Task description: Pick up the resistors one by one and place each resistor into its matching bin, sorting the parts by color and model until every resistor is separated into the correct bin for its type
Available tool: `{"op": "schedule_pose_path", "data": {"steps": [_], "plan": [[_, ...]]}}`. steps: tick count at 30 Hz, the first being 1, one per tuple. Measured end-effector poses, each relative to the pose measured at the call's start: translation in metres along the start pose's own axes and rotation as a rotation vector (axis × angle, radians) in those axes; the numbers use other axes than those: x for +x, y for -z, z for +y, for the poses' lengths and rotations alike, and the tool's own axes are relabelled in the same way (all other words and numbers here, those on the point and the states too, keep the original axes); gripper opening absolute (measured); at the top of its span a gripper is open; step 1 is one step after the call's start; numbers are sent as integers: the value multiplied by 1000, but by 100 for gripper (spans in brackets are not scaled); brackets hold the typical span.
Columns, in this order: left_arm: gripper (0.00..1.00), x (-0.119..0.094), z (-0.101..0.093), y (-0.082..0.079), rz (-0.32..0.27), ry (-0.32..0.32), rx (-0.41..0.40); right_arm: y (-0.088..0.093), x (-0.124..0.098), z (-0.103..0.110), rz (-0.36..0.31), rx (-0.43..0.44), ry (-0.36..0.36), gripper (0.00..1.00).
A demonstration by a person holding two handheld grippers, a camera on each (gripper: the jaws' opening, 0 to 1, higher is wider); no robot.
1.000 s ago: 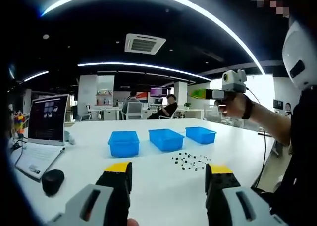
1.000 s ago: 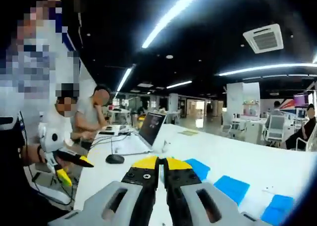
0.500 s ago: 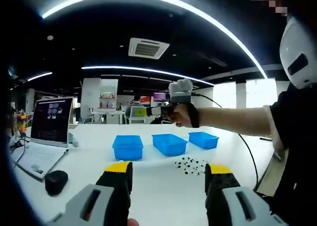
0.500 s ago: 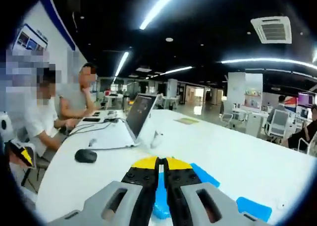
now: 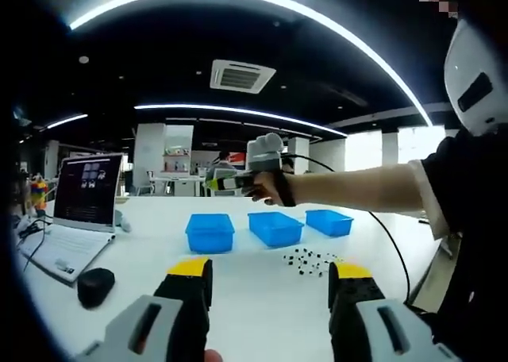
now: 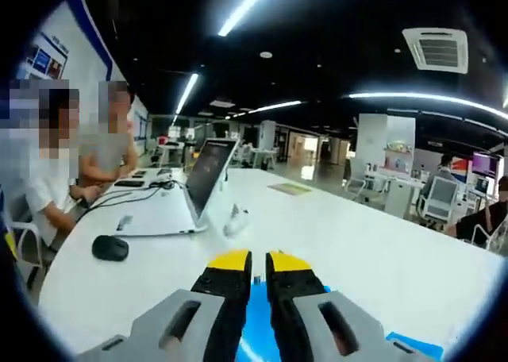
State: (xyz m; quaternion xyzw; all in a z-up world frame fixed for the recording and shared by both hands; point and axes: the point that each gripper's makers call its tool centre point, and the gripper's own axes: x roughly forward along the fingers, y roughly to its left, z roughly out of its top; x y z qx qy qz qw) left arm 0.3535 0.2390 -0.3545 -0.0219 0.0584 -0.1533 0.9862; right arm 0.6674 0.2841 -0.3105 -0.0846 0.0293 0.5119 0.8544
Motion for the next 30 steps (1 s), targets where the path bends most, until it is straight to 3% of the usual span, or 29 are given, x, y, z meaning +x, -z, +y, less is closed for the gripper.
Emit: {"op": "schedule_pose_path", "data": {"steps": [4, 10, 15, 30], "plan": [[60, -1, -1, -1, -2, 2, 1, -2, -5, -4, -4, -30, 28, 30], [60, 1, -5, -3, -3, 14, 9, -10, -18, -6, -20, -20, 17, 36], [61, 3, -8, -5, -9, 21, 16, -12, -48, -13, -43, -9, 0, 37], [60, 20, -23, -10, -10, 71, 35, 1, -233, -6, -139, 4, 43, 37]]}}
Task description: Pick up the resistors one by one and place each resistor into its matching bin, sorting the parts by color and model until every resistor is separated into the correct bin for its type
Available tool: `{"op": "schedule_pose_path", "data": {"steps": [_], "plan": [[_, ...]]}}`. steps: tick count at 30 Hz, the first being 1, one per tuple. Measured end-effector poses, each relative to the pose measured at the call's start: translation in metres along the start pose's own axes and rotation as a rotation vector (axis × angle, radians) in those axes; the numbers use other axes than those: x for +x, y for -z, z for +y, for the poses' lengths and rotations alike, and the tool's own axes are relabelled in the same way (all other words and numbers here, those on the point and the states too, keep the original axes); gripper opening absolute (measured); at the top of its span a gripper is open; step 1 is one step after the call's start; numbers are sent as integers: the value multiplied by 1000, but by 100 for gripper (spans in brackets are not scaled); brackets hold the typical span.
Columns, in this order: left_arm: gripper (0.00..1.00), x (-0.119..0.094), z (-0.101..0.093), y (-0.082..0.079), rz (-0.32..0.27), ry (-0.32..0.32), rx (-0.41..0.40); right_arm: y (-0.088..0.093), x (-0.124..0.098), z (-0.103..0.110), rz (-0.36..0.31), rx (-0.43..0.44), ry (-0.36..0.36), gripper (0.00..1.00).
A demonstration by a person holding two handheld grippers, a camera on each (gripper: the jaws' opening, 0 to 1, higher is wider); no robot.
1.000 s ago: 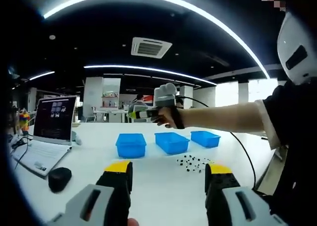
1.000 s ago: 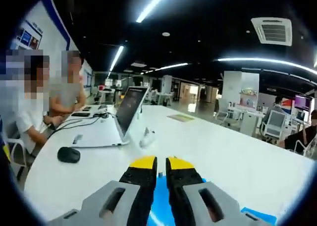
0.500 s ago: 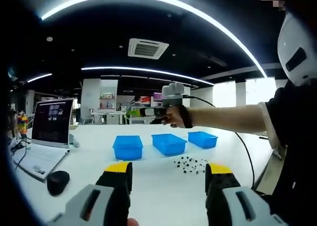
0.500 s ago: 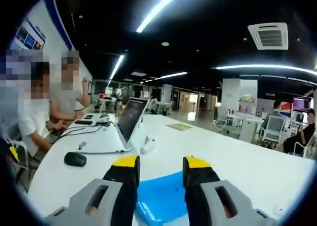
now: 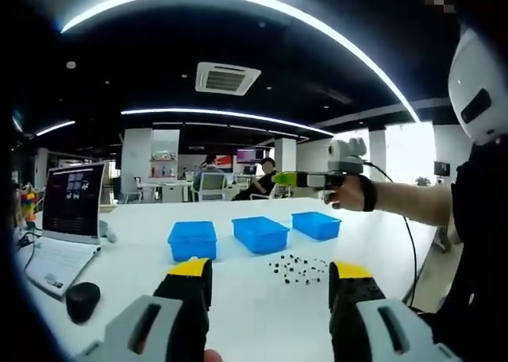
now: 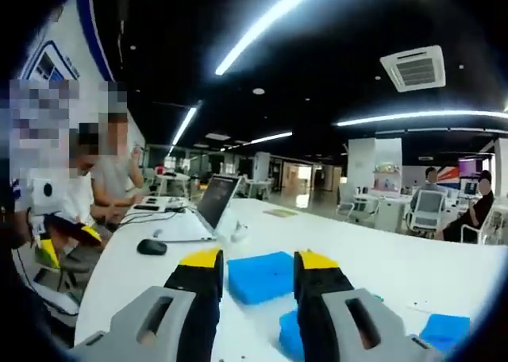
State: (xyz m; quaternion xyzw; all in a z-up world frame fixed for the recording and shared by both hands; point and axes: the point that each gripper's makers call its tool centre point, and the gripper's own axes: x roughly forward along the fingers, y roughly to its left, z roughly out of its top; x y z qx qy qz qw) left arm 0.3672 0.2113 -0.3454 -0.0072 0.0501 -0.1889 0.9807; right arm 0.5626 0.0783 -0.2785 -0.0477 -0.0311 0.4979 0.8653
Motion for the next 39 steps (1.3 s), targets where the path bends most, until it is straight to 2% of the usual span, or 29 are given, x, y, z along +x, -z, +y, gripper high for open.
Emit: {"op": "schedule_pose_path", "data": {"steps": [4, 8, 13, 19, 22, 26, 34, 37, 38, 39], "plan": [[60, 4, -2, 1, 4, 15, 3, 2, -57, 6, -16, -16, 32, 37], [60, 6, -3, 1, 6, 21, 7, 8, -100, 10, -31, -10, 81, 37], [60, 8, -1, 3, 20, 22, 16, 22, -162, 19, -25, 0, 175, 37], [61, 6, 1, 3, 26, 11, 14, 34, -208, 30, -13, 27, 274, 38], [61, 7, 2, 6, 36, 5, 14, 36, -217, 34, -9, 35, 288, 38], [61, 8, 1, 7, 41, 5, 16, 38, -220, 33, 0, 45, 291, 38], [60, 7, 0, 5, 30, 9, 13, 39, -201, 27, 45, 20, 236, 38], [61, 7, 0, 5, 28, 12, 15, 40, -189, 30, 80, -6, 195, 38], [61, 7, 0, 6, 27, 15, 16, 44, -185, 31, 112, -16, 179, 37], [60, 7, 0, 6, 27, 16, 14, 50, -182, 31, 179, -28, 169, 31]]}}
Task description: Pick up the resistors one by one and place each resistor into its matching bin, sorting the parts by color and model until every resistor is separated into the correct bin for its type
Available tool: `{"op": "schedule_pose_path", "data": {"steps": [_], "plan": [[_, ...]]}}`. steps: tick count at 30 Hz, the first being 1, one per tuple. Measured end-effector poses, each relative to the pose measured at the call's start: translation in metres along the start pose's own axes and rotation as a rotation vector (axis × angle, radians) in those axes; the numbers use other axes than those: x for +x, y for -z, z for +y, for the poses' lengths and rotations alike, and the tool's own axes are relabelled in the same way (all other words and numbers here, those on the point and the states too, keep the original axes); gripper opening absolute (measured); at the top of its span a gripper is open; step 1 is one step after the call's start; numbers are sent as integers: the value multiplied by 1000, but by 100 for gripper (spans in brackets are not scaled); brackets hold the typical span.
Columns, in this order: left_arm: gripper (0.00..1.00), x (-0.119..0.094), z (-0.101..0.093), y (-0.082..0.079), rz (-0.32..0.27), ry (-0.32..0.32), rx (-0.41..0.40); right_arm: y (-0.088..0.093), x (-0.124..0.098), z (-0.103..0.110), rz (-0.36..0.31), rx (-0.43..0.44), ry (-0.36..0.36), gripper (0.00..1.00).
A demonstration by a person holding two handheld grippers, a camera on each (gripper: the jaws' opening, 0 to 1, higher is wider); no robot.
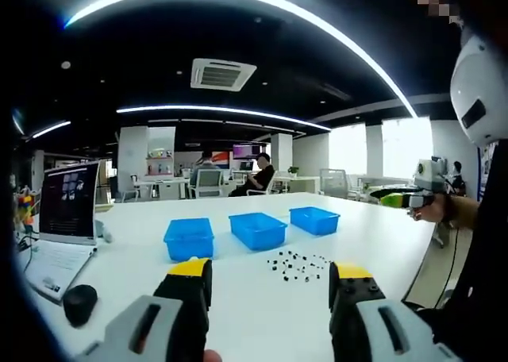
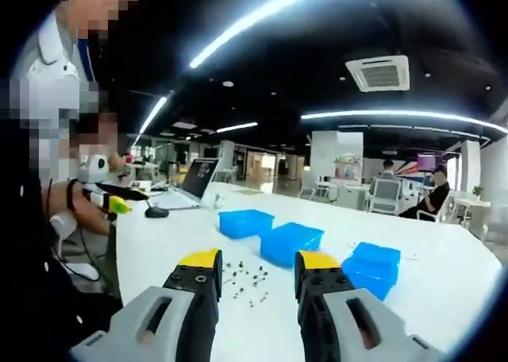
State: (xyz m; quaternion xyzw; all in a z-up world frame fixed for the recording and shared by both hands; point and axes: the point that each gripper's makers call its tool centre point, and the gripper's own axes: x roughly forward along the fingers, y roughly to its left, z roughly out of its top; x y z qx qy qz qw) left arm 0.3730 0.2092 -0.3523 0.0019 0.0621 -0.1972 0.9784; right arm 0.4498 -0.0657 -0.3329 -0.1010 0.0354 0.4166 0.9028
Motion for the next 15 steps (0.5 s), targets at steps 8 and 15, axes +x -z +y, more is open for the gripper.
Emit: {"op": "schedule_pose_path", "data": {"steps": [8, 15], "plan": [[60, -1, 0, 9, 18, 0, -1, -10, 44, 11, 106, -118, -167, 35], [60, -5, 1, 11, 19, -6, -7, 0, 92, 33, 229, -184, -358, 31]]}}
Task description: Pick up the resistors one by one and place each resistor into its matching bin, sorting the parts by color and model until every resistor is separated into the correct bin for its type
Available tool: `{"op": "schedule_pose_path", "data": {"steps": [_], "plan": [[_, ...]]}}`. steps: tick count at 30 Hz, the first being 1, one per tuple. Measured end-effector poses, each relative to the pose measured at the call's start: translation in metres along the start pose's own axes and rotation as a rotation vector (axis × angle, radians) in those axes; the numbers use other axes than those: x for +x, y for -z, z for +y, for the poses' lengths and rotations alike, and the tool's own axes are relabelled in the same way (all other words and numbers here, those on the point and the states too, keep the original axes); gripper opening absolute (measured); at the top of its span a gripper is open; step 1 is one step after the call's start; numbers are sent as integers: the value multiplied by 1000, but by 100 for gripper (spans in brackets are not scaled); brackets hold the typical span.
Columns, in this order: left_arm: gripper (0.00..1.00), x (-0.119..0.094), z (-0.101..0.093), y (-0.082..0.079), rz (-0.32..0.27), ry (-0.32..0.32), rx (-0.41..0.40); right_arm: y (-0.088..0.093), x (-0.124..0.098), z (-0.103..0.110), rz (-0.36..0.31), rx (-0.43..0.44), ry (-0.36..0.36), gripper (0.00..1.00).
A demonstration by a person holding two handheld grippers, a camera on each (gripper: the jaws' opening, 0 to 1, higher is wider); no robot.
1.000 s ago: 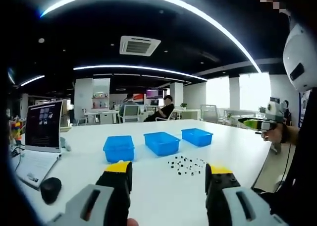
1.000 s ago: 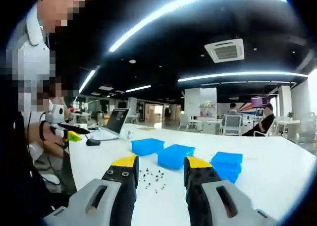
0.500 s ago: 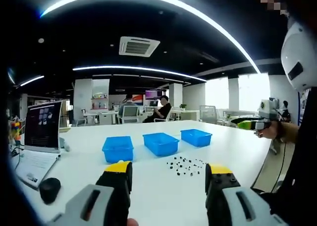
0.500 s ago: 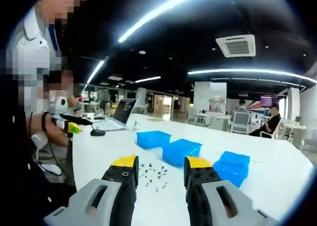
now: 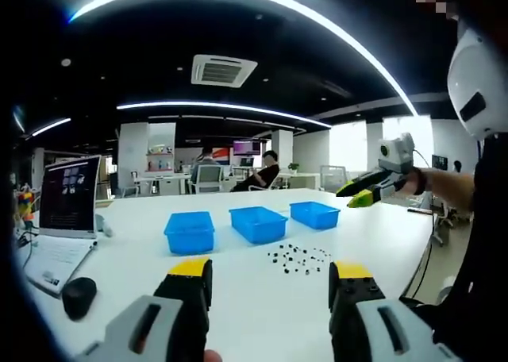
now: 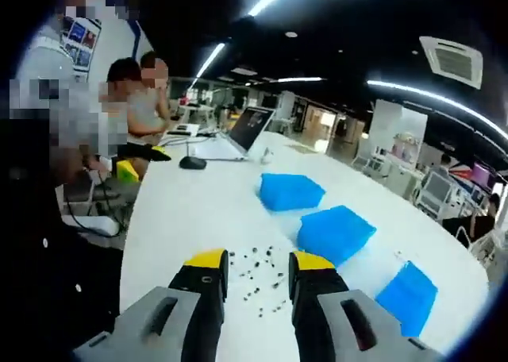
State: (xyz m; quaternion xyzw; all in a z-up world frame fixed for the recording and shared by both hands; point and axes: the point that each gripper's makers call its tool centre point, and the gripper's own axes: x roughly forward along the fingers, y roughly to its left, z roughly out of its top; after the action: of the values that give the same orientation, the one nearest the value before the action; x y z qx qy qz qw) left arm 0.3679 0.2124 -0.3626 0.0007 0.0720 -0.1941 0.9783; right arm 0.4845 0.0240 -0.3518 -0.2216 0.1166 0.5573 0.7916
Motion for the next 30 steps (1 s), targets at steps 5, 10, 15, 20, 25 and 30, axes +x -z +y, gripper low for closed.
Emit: {"op": "schedule_pose_path", "data": {"steps": [5, 10, 15, 20, 25, 30], "plan": [[60, -2, 3, 4, 0, -6, -15, 7, 48, 10, 130, -42, -164, 29], [60, -1, 1, 16, 30, 7, -22, 18, 85, 14, 247, -50, -268, 28], [60, -1, 1, 20, 38, 13, -27, 36, 119, 15, 377, -85, -315, 24], [60, -2, 1, 25, 53, 39, -47, 50, 140, 20, 466, -112, -348, 23], [60, -3, 1, 32, 70, 48, -47, 63, 147, 17, 533, -112, -348, 21], [60, -3, 2, 36, 80, 46, -51, 71, 151, 14, 567, -103, -348, 16]]}}
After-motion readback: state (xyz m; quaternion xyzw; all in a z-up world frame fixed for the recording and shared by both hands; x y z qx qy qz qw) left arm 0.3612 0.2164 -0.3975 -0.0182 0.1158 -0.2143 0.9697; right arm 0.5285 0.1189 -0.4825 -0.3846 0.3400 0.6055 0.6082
